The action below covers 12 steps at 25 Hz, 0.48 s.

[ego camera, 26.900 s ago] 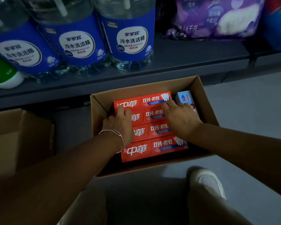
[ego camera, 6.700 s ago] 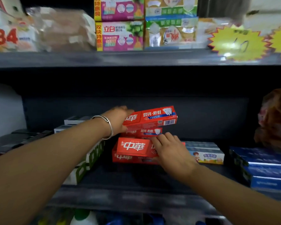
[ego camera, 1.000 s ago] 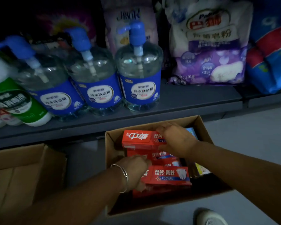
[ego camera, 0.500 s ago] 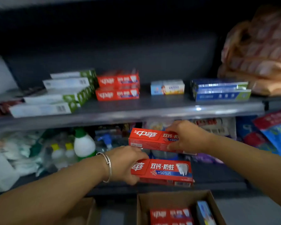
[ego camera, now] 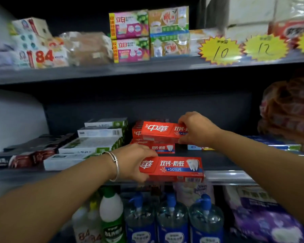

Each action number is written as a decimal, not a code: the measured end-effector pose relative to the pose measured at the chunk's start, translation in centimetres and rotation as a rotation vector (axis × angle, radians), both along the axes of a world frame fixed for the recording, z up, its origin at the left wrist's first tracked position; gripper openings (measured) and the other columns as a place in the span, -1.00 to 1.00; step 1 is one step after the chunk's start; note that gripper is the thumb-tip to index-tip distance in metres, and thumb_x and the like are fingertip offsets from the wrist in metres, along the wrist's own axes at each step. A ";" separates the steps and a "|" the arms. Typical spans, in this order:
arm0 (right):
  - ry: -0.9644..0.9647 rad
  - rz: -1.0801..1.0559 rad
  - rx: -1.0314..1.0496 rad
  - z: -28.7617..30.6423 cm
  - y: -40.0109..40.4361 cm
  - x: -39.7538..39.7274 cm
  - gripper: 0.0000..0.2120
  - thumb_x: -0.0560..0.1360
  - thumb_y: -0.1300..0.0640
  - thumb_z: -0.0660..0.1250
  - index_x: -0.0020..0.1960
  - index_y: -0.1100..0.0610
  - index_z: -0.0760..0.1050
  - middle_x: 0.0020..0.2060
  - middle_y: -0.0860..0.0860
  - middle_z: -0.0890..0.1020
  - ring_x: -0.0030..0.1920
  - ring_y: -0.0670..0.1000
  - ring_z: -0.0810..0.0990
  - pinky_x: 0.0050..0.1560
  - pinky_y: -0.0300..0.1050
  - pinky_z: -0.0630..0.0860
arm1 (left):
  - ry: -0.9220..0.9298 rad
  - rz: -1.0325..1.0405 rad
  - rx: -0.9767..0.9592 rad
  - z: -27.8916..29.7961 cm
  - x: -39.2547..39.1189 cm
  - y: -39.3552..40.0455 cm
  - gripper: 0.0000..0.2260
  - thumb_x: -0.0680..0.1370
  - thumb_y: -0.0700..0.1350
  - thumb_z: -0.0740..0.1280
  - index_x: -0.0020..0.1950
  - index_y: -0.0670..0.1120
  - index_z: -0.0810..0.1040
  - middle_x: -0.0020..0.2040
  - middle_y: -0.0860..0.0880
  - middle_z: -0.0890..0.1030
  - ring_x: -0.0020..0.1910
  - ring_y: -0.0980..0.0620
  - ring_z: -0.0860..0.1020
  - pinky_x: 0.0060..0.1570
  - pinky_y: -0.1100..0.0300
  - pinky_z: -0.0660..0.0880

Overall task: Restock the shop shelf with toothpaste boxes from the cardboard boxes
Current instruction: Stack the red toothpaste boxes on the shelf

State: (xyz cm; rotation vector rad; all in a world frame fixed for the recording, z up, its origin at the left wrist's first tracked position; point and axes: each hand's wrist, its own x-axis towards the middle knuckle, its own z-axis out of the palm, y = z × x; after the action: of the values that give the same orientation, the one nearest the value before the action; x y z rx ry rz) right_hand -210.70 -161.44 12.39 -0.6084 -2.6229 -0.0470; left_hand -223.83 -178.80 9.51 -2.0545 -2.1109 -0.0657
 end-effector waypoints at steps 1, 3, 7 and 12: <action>0.003 -0.008 0.043 0.1 0.4 -0.9 -0.46 0.38 -0.05 0.46 0.26 0.11 0.37 0.18 0.03 0.48 0.21 0.01 0.42 0.17 -0.11 0.42 | 0.001 0.004 -0.006 0.1 -0.8 0.4 -0.49 0.40 -0.01 0.41 0.34 0.00 0.41 0.22 0.03 0.51 0.15 0.08 0.49 0.18 0.32 0.41; 0.005 -0.013 0.074 0.0 1.2 -2.9 -0.46 0.39 -0.04 0.46 0.25 0.11 0.33 0.20 0.04 0.47 0.22 0.01 0.42 0.18 -0.10 0.44 | 0.016 0.001 -0.009 0.2 -2.3 1.4 -0.48 0.40 0.00 0.41 0.34 -0.01 0.41 0.21 0.02 0.51 0.15 0.06 0.49 0.21 0.23 0.43; -0.090 0.027 0.020 -0.5 3.0 -7.8 -0.46 0.46 -0.03 0.39 0.29 0.09 0.21 0.25 0.08 0.50 0.19 0.06 0.54 0.12 -0.03 0.53 | 0.007 -0.014 0.003 0.2 -6.0 3.8 -0.48 0.39 -0.02 0.42 0.33 -0.01 0.42 0.21 0.02 0.50 0.15 0.06 0.48 0.16 0.31 0.38; -0.242 0.066 0.186 -1.3 6.1 -13.5 -0.33 0.49 0.01 0.36 0.49 -0.02 0.12 0.40 0.05 0.31 0.39 0.11 0.32 0.39 0.03 0.27 | -0.025 -0.009 -0.041 -0.8 -10.1 6.6 -0.49 0.40 -0.01 0.42 0.33 0.01 0.40 0.22 0.06 0.48 0.17 0.08 0.46 0.18 0.28 0.41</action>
State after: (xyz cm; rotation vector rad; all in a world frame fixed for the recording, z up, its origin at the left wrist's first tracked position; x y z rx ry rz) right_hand -224.25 -155.36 11.10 -0.4760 -2.8260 -0.3615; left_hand -233.98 -172.21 8.74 -2.0977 -2.1348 -0.0501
